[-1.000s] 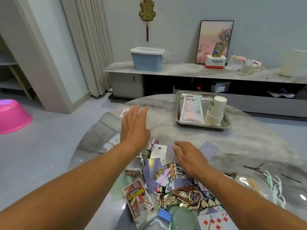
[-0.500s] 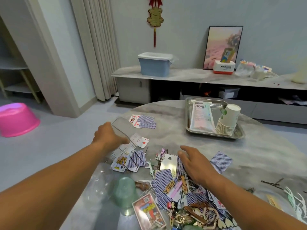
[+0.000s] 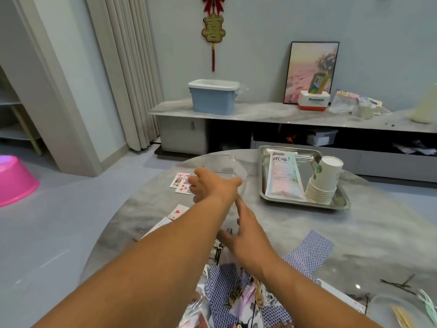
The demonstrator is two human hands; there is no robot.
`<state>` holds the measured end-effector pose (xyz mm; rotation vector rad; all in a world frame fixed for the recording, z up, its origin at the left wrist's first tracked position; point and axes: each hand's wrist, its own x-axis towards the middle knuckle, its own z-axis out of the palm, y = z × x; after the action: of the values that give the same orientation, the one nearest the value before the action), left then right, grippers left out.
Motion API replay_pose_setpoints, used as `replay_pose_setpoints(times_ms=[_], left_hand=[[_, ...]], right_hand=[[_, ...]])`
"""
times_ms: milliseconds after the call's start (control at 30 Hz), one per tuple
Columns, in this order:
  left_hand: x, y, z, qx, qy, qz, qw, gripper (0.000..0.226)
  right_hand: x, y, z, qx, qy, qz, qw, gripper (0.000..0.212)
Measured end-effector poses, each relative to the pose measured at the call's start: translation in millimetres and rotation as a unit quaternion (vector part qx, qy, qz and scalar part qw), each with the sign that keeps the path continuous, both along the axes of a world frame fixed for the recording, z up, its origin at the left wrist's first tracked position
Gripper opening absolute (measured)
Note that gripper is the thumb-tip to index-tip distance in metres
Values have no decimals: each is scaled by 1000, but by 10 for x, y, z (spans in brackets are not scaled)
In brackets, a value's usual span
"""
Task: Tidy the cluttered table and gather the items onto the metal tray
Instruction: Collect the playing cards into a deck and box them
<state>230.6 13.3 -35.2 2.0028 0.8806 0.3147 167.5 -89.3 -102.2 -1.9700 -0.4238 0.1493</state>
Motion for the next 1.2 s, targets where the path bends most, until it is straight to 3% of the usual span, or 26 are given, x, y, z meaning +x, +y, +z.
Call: replay_pose_setpoints(times_ms=[67, 100, 133, 200, 300, 467, 500, 533, 600, 633, 667, 800, 867, 967, 1033, 1133, 1200], left_hand=[[179, -123, -44, 6, 8, 11, 1000, 92], [255, -161, -67, 11, 11, 17, 1000, 91], [333, -193, -97, 15, 12, 21, 1000, 90], [491, -244, -168, 22, 14, 29, 999, 89], [687, -285, -275, 31, 27, 34, 999, 87], [790, -357, -469, 105, 46, 2, 993, 95], [788, -362, -502, 120, 40, -6, 992, 96], [778, -363, -527, 124, 28, -14, 992, 97], [738, -299, -577, 110, -7, -24, 994, 95], [722, -222, -602, 102, -29, -26, 994, 92], [708, -105, -641, 99, -48, -28, 994, 87], [695, 579, -785, 176, -36, -104, 978, 62], [688, 902, -856, 227, 26, -143, 963, 57], [690, 1234, -957, 225, 95, -169, 955, 57], [701, 1363, -1007, 224, 125, -196, 946, 57], [758, 1495, -1070, 277, 159, -258, 912, 57], [799, 1541, -1082, 279, 141, -275, 909, 56]], right_hand=[[204, 36, -30, 83, 34, -35, 995, 79], [307, 64, -10, 174, 101, -61, 978, 60], [413, 96, 22, 274, 186, -85, 940, 44], [616, 114, 38, 386, 288, -105, 870, 43], [880, 86, -71, 435, 316, -121, 835, 38], [1008, 7, -219, 452, 331, -116, 820, 32], [1014, -17, -237, 442, 317, -119, 831, 32], [1010, -64, -255, 401, 272, -124, 866, 33], [972, -171, -288, 130, 107, -126, 978, 41], [958, -232, -337, -19, 5, -123, 992, 50], [909, -260, -349, -81, -45, -128, 987, 54], [706, -267, -350, -138, -195, -199, 951, 25], [629, -191, -316, -139, -271, -119, 945, 25], [539, 71, -218, -139, -289, 47, 946, 16], [558, 278, -186, -143, -267, 105, 947, 20], [672, 662, -208, -158, -228, 119, 954, 29], [806, 893, -247, -187, -200, 109, 956, 32]])
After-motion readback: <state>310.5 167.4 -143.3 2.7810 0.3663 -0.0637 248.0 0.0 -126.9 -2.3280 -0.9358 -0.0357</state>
